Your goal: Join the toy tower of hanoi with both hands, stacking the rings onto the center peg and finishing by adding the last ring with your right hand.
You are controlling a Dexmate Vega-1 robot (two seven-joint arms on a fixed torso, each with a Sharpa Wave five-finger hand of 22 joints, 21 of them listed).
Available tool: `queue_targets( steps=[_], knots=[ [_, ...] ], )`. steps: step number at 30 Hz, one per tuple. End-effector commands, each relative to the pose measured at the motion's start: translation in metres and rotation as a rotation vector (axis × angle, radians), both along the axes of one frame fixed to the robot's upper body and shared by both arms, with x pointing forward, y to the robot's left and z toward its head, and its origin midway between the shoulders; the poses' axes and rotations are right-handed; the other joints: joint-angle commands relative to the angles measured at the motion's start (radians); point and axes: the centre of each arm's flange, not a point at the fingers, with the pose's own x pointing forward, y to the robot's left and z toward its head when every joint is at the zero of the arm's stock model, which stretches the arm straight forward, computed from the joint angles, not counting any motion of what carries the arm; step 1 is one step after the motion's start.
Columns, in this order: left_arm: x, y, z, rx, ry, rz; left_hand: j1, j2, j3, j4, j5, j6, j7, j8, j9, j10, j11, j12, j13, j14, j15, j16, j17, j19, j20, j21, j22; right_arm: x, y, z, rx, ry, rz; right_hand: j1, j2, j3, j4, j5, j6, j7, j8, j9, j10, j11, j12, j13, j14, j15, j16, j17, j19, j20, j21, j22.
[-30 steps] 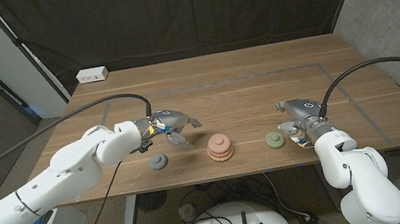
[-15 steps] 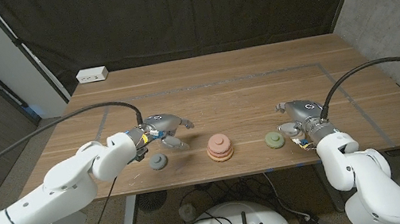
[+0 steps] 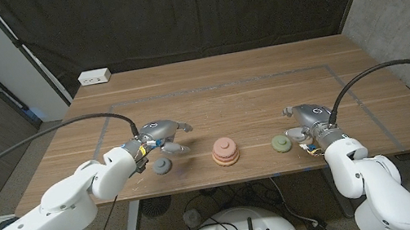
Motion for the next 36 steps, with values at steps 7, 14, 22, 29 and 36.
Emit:
queue_targets(
  steps=[7,14,22,29,36],
  knots=[
    [-0.004,0.012,-0.011,-0.080,-0.052,0.044,0.003,0.011,0.009,0.004,0.003,0.023,-0.001,0.003,0.002,0.025,-0.006,0.004,0.004,0.007,-0.118,0.002,-0.001,0.010,-0.115,0.009,0.003,0.000,0.000,-0.004,0.013,0.009,-0.010,-0.003,-0.006,0.000,0.005,0.008,-0.002,-0.003,-0.002,0.005,-0.010,0.007,-0.004,-0.002,0.000,-0.016,-0.001,-0.002,0.005,-0.077,-0.006,0.001],
    [-0.004,0.011,-0.012,-0.075,-0.060,0.050,0.003,0.014,0.011,0.004,0.004,0.027,-0.004,0.002,0.003,0.028,-0.013,0.001,0.004,0.011,-0.118,0.004,0.001,0.010,-0.117,0.009,0.002,-0.001,0.001,-0.001,-0.005,0.010,-0.014,-0.005,-0.009,-0.002,0.004,0.007,-0.002,-0.004,-0.002,0.006,-0.015,0.009,-0.002,-0.006,-0.001,-0.016,-0.003,-0.008,0.002,-0.077,-0.008,0.001],
    [-0.003,0.012,-0.011,-0.072,-0.068,0.058,0.001,0.016,0.013,0.005,0.004,0.029,-0.005,0.000,0.003,0.030,-0.015,-0.002,0.003,0.010,-0.118,0.004,0.001,0.011,-0.118,0.008,0.002,-0.001,0.005,0.000,-0.028,0.033,-0.011,-0.012,-0.013,-0.004,0.006,0.006,0.012,-0.008,0.006,0.012,-0.030,0.014,-0.007,-0.010,-0.009,-0.015,-0.009,-0.008,-0.004,-0.076,-0.011,0.000],
    [-0.002,0.013,-0.009,-0.069,-0.071,0.064,-0.001,0.019,0.015,0.006,0.004,0.035,-0.006,0.000,0.003,0.034,-0.016,-0.002,0.004,0.009,-0.118,0.003,0.001,0.010,-0.118,0.008,0.002,-0.001,0.009,-0.004,-0.050,0.062,0.000,-0.015,-0.035,-0.013,0.000,0.003,-0.033,0.002,-0.013,0.014,-0.061,0.013,-0.010,-0.015,-0.026,-0.016,-0.020,-0.018,-0.017,-0.076,-0.017,0.000],
    [-0.001,0.014,-0.008,-0.060,-0.071,0.071,-0.003,0.022,0.017,0.007,0.004,0.039,-0.006,-0.001,0.004,0.038,-0.014,-0.003,0.003,0.009,-0.118,0.002,0.001,0.012,-0.119,0.008,0.001,-0.001,0.013,-0.007,-0.072,0.088,0.000,-0.009,-0.064,-0.032,-0.004,-0.008,-0.079,0.009,-0.032,0.013,-0.102,0.017,-0.012,-0.021,-0.050,-0.014,-0.039,-0.052,-0.024,-0.078,-0.020,0.001]
  ],
)
